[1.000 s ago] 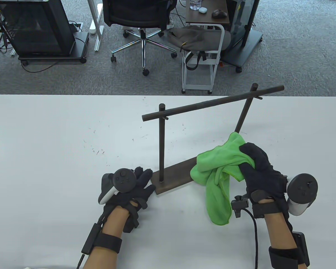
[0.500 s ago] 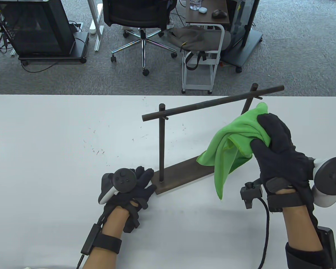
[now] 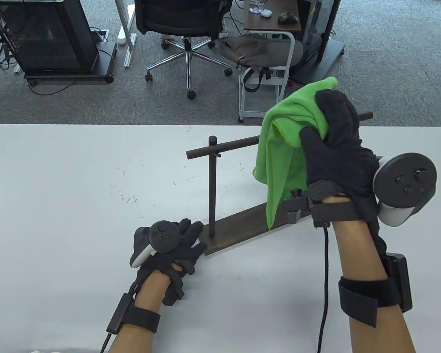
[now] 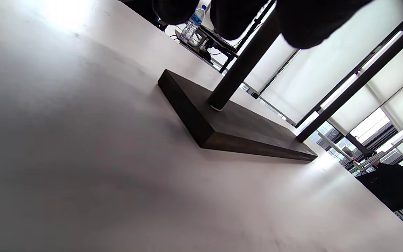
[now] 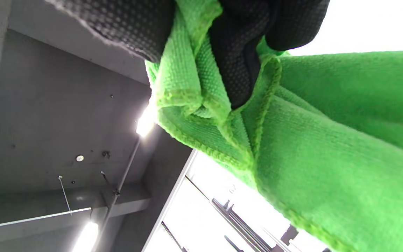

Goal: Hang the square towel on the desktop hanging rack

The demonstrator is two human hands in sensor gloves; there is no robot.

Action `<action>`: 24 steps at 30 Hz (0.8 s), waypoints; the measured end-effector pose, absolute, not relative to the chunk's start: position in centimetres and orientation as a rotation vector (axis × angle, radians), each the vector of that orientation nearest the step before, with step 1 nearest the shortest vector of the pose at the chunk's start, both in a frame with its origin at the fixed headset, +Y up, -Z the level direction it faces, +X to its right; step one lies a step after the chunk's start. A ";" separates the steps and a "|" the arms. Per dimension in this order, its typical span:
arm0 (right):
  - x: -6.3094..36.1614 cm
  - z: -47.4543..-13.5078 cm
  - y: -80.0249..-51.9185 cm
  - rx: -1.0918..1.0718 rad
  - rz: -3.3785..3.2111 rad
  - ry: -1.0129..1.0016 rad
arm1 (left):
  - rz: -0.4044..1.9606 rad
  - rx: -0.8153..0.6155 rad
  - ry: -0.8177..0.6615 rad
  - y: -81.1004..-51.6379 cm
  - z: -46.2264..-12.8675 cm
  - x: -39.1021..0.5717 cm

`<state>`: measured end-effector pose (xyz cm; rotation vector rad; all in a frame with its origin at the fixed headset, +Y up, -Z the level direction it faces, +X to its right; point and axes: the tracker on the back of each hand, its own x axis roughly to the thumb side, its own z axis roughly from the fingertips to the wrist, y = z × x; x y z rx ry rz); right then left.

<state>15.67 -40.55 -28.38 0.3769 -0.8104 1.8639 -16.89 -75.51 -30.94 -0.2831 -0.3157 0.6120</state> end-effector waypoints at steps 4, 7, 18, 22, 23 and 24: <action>13.5 -31.2 -41.9 0.464 1.947 -0.658 | 0.619 -0.284 -0.324 -75.5 -31.0 -16.8; 12.4 -32.8 -43.0 0.534 1.932 -0.480 | 0.629 -0.299 -0.323 -75.8 -31.0 -16.7; 12.7 -33.5 -44.5 0.531 1.884 -0.480 | 0.650 -0.315 -0.316 -75.9 -31.2 -16.9; 14.9 -32.5 -44.5 0.479 1.944 -0.532 | 0.652 -0.318 -0.309 -76.0 -31.1 -17.1; 15.7 -32.1 -44.5 0.473 1.977 -0.541 | 0.659 -0.318 -0.304 -76.0 -31.1 -17.2; 16.4 -31.8 -44.6 0.468 2.011 -0.556 | 0.662 -0.317 -0.299 -76.1 -31.1 -17.3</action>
